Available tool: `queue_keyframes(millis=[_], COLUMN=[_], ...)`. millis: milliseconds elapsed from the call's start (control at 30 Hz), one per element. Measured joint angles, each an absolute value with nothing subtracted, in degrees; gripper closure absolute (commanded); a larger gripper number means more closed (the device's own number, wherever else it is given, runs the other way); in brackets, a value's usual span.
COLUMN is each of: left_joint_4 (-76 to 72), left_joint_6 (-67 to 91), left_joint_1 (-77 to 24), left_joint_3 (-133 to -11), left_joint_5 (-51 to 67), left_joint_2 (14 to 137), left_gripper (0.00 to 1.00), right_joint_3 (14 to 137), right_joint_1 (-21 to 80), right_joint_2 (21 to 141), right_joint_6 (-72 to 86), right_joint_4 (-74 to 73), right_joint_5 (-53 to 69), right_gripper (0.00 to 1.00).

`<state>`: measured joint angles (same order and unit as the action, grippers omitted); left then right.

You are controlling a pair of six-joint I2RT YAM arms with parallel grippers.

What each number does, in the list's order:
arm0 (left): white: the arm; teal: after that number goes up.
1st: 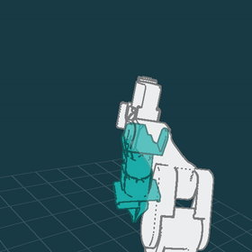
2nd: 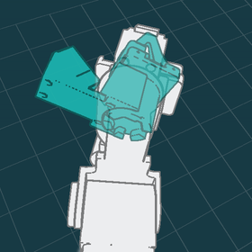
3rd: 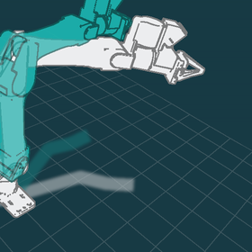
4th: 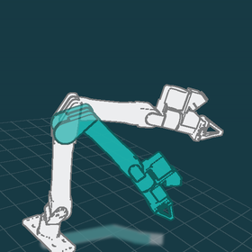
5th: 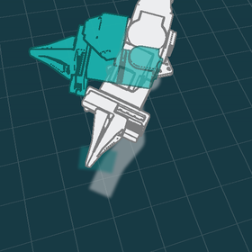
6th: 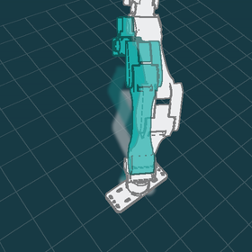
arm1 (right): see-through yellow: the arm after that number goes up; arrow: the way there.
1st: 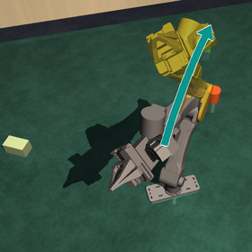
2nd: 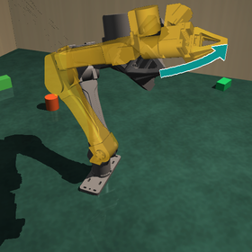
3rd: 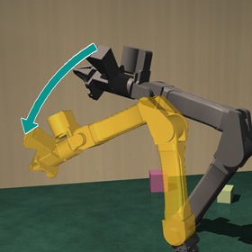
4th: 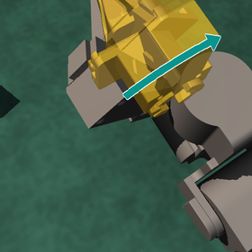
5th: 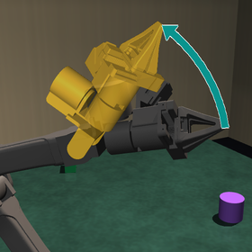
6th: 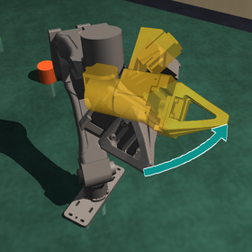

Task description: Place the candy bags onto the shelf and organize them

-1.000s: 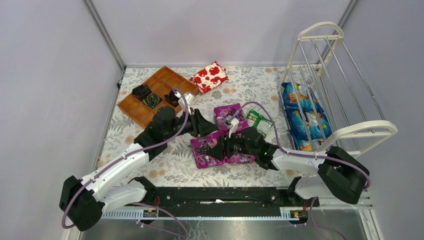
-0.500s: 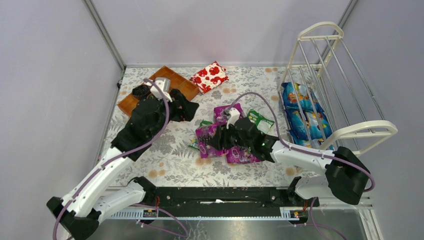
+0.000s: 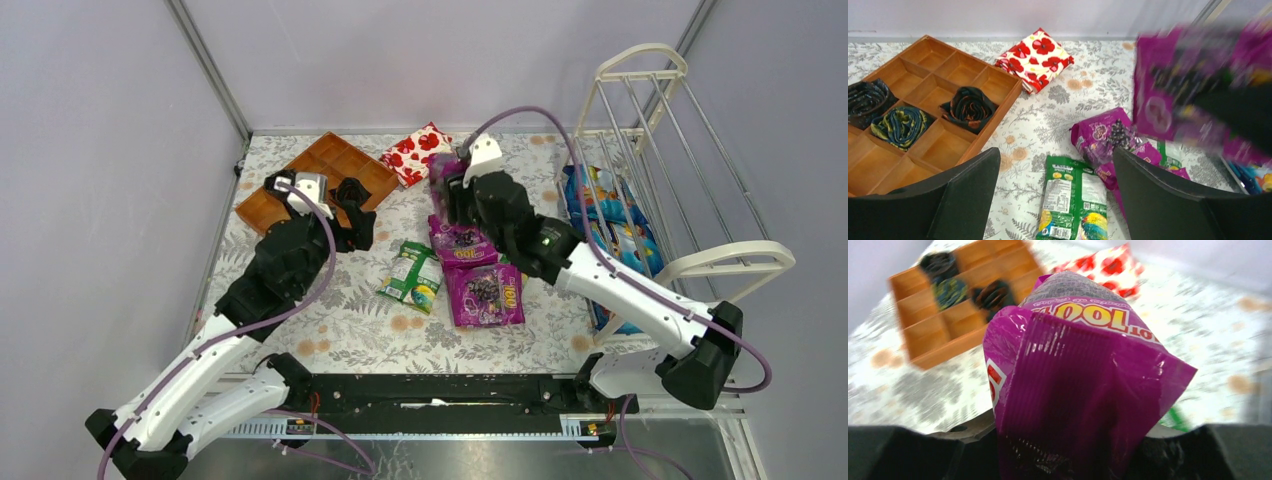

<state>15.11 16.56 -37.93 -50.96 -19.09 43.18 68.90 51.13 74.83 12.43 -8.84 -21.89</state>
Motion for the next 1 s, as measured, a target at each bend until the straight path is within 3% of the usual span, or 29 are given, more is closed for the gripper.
queue_keyframes(millis=[233, 467, 800, 1000], left_joint_4=[14.4, 13.2, 12.8, 12.4], left_joint_6=[15.2, 14.4, 13.3, 13.2], left_joint_1=[-39.7, -42.7, -45.6, -46.2], left_joint_3=[-48.0, -47.2, -46.2, -45.8], left_joint_5=[-20.0, -21.7, -23.3, -24.3], left_joint_2=[41.8, 40.8, 39.7, 38.6], left_gripper=[0.10, 0.08, 0.06, 0.05], right_joint_3=[79.5, 89.6, 89.3, 89.4], right_joint_1=[43.7, 40.1, 35.7, 30.1], right_joint_2=[78.6, 89.6, 100.8, 101.4], right_joint_6=[-4.4, -22.0, -54.8, -58.5], right_joint_4=[-12.1, -13.1, 2.6, 0.6], right_joint_5=[-32.3, -46.0, -62.0, -64.5], right_gripper=[0.71, 0.72, 0.71, 0.71])
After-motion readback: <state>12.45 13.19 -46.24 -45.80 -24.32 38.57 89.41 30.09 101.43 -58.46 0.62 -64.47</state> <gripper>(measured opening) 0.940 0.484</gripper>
